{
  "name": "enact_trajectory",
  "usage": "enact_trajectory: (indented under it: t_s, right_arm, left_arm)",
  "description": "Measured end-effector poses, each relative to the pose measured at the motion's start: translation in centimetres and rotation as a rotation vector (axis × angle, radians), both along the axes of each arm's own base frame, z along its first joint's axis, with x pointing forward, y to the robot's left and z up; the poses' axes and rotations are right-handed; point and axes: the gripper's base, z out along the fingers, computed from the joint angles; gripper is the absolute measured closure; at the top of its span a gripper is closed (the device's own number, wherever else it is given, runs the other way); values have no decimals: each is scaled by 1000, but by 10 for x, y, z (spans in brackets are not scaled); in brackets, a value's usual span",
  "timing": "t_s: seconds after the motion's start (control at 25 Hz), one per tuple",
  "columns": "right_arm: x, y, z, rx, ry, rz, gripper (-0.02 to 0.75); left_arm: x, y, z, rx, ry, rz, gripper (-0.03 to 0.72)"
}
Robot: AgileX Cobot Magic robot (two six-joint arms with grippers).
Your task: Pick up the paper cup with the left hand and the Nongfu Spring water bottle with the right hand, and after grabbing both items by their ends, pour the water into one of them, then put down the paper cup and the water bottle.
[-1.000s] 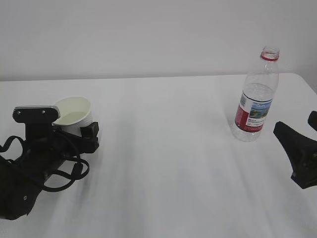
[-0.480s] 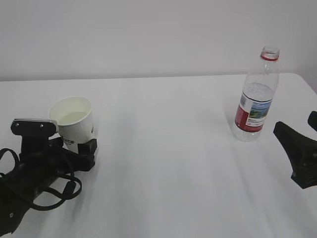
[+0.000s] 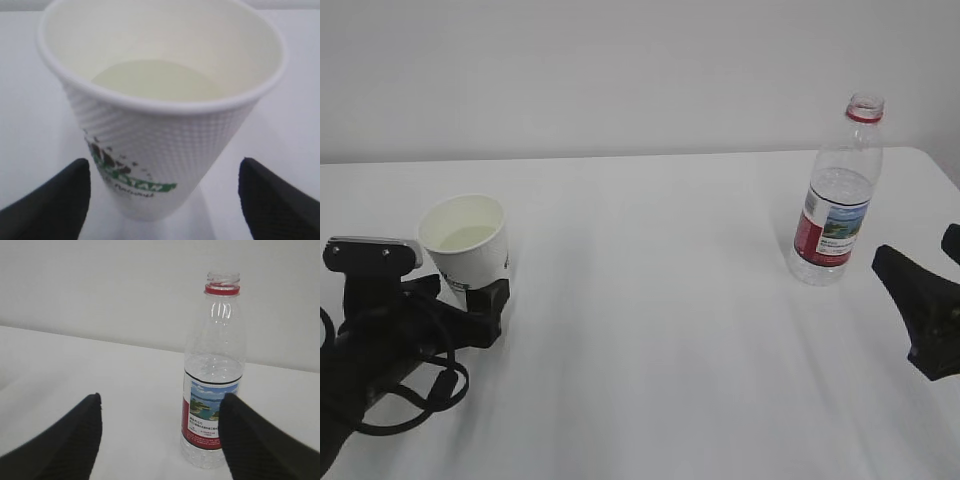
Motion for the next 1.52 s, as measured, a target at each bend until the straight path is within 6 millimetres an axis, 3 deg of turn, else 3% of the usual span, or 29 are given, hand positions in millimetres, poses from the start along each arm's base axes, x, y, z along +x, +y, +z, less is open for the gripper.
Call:
enact_trajectory:
  t_s: [0.28, 0.6, 0.84, 1.24, 1.52]
  right_arm:
    - [2, -5, 0, 23, 4, -61, 186]
    - [2, -6, 0, 25, 4, -67, 186]
    - [5, -5, 2, 23, -2, -61, 186]
    - [38, 2, 16, 102, 154, -59, 186]
    - [49, 6, 44, 56, 140, -34, 186]
  left_arm:
    - [-23, 11, 8, -76, 46, 14, 17]
    - [-33, -4, 20, -95, 24, -194, 87]
    - [-34, -5, 51, -147, -90, -215, 99]
    - [-40, 4, 111, -257, -311, -165, 101]
    - [-35, 10, 145, -334, -395, -85, 117]
